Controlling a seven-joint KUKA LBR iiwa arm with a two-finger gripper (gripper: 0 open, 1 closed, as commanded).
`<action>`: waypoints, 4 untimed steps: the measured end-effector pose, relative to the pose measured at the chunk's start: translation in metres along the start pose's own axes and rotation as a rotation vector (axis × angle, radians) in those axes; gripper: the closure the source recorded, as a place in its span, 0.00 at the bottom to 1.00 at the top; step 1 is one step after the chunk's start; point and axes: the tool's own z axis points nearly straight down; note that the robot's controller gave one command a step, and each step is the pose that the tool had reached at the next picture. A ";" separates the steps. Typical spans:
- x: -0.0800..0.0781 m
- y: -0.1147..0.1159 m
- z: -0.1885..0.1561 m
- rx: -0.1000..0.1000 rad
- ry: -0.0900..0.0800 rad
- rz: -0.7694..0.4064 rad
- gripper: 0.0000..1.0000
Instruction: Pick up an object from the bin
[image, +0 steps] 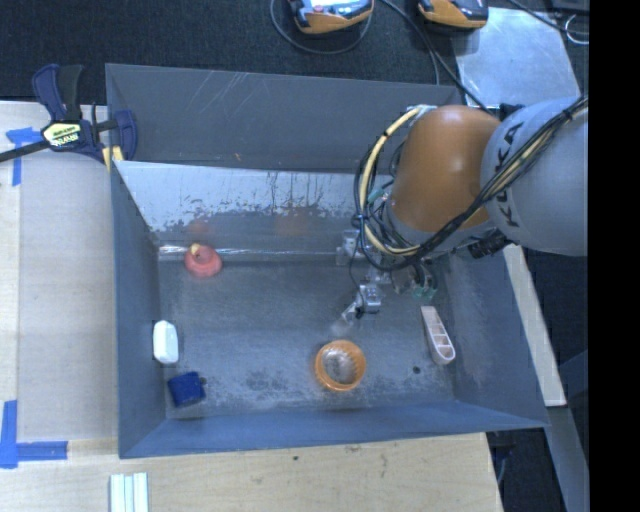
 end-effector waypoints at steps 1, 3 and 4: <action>-0.002 0.000 -0.005 0.000 -0.008 0.000 0.00; 0.012 0.036 -0.090 0.000 -0.023 -0.291 0.00; 0.004 -0.015 0.023 0.000 0.002 -0.265 0.00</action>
Offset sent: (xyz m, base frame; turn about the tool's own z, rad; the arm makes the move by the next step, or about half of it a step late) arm -0.0657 -0.0483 -0.0085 -0.1329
